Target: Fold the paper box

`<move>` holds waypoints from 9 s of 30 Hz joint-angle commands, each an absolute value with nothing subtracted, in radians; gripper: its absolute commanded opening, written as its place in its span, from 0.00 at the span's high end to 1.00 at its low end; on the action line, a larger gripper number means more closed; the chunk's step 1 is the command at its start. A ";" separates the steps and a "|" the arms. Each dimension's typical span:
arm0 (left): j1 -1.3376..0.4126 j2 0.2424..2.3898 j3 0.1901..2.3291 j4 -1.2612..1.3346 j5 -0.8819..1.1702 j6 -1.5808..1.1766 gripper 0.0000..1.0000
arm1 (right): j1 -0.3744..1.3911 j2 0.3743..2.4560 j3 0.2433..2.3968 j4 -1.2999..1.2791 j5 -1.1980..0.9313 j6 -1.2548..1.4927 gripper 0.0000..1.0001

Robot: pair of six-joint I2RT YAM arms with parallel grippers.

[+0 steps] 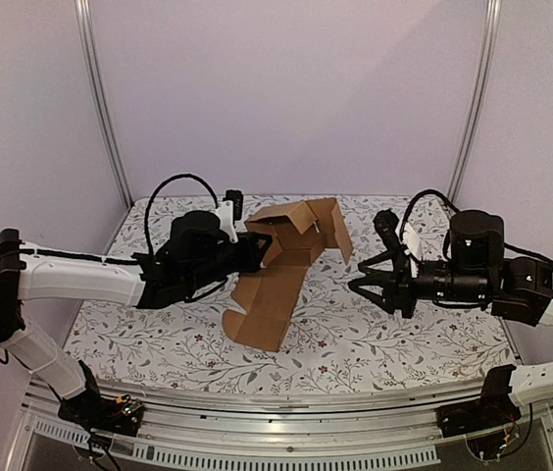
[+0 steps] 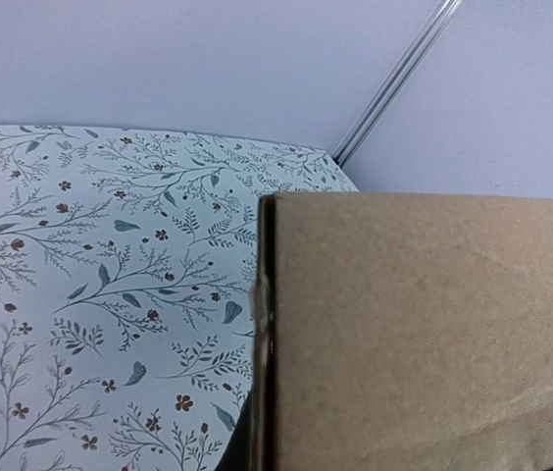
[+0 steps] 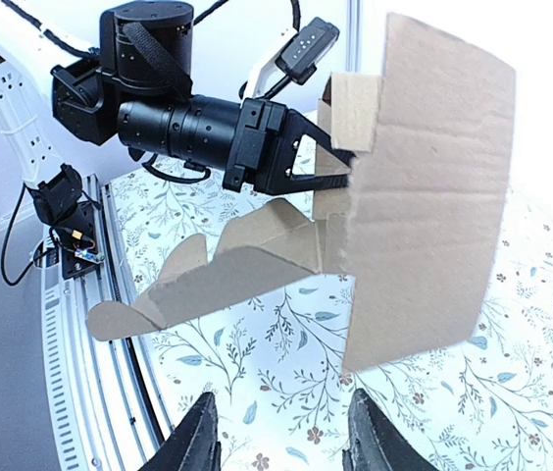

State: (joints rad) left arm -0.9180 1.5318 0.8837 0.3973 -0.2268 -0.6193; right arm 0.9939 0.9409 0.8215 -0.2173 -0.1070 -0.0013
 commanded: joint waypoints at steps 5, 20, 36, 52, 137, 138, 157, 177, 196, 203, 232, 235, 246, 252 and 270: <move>-0.880 1.510 0.823 0.420 -0.248 -0.527 1.00 | 0.992 0.904 0.855 -0.425 -0.043 -0.039 0.52; -0.873 1.500 0.732 0.526 -0.168 -0.386 1.00 | 0.852 1.036 0.982 -0.442 -0.162 -0.086 0.30; -0.873 1.498 0.710 0.548 -0.129 -0.383 1.00 | 0.826 1.248 1.008 -0.261 -0.383 -0.015 0.40; -0.877 1.522 0.744 0.505 -0.179 -0.397 1.00 | 0.911 1.346 1.032 -0.150 -0.214 0.051 0.48; -1.098 1.650 0.988 0.144 -0.657 -0.505 0.65 | 1.099 1.822 1.254 0.131 0.579 0.227 1.00; -1.099 1.647 0.986 0.144 -0.650 -0.503 0.62 | 1.098 1.822 1.255 0.128 0.586 0.222 1.00; -1.091 1.414 0.805 0.179 -0.476 -0.450 0.31 | 1.028 1.882 1.228 0.135 0.502 0.150 1.00; -0.928 1.340 0.756 0.155 -0.207 -0.364 0.76 | 0.973 2.000 0.956 0.729 0.025 -0.056 1.00; -0.859 1.594 0.825 0.169 -0.044 -0.351 1.00 | 0.953 2.113 0.949 0.860 -0.049 -0.037 0.95; -0.859 1.620 0.821 0.163 -0.041 -0.357 1.00 | 0.954 2.158 0.951 0.918 -0.030 -0.016 0.71; -0.856 1.616 0.826 0.139 -0.038 -0.363 1.00 | 0.954 2.245 1.031 0.941 0.041 -0.005 0.88; -0.856 1.614 0.825 0.138 -0.041 -0.362 1.00 | 0.954 2.237 1.016 0.941 0.042 -0.005 0.72; -0.852 1.612 0.831 0.135 -0.035 -0.361 1.00 | 0.955 2.225 1.012 0.919 0.077 -0.017 1.00; -0.850 1.609 0.838 0.129 -0.034 -0.358 1.00 | 0.957 2.211 1.007 0.910 0.085 -0.026 0.86; -0.844 1.550 0.881 0.091 -0.012 -0.318 1.00 | 0.953 1.952 0.852 0.730 0.011 -0.111 0.38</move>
